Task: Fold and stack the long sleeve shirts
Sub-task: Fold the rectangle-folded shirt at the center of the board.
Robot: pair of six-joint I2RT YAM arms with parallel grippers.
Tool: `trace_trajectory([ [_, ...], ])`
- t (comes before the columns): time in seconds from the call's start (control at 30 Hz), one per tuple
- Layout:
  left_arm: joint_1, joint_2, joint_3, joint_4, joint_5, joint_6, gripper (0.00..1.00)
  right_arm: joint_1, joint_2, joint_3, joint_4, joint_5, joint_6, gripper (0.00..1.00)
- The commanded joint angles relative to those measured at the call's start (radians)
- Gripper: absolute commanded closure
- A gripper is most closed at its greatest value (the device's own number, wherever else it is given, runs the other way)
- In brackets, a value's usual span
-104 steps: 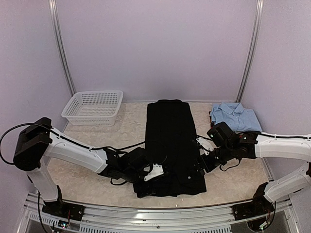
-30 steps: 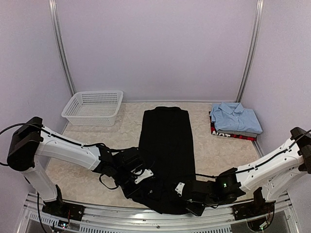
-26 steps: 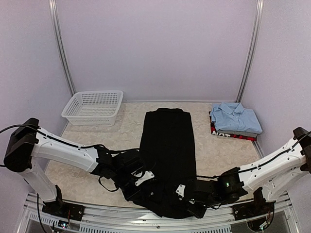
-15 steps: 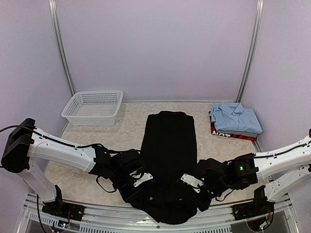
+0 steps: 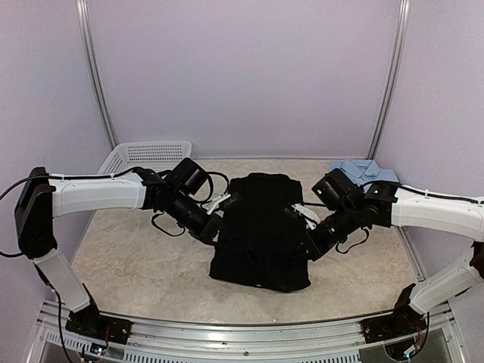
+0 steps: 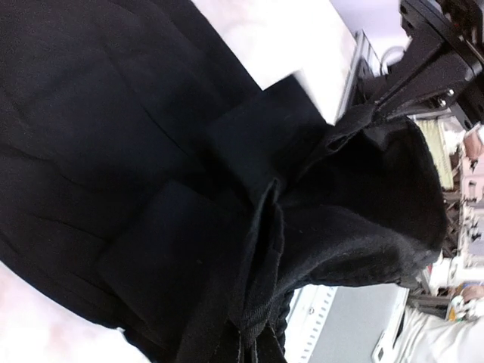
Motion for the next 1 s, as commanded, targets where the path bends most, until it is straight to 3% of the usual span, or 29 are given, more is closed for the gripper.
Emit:
trace_trajectory([
  [0.0, 0.096, 0.127, 0.094, -0.012, 0.091, 0.021, 1.0, -0.131, 0.102, 0.086, -0.064, -0.062, -0.122, 1.0],
  [0.2, 0.174, 0.301, 0.218, -0.04, 0.109, 0.035, 1.0, -0.294, 0.278, 0.211, -0.066, -0.09, -0.228, 1.0],
  [0.57, 0.314, 0.462, 0.332, 0.057, 0.107, -0.086, 1.0, -0.427, 0.56, 0.391, -0.069, -0.039, -0.291, 1.0],
  [0.63, 0.319, 0.494, 0.356, 0.075, 0.099, -0.096, 0.94, -0.443, 0.583, 0.41, -0.059, 0.006, -0.274, 1.0],
  [0.8, 0.322, 0.522, 0.394, 0.142, 0.044, -0.11, 0.64, -0.457, 0.554, 0.445, -0.022, 0.124, -0.233, 0.75],
  [0.93, 0.325, 0.465, 0.363, 0.198, -0.034, -0.118, 0.03, -0.457, 0.501, 0.435, -0.005, 0.28, -0.201, 0.56],
  [0.97, 0.325, 0.437, 0.352, 0.207, -0.061, -0.119, 0.01, -0.457, 0.486, 0.428, 0.003, 0.307, -0.195, 0.54],
])
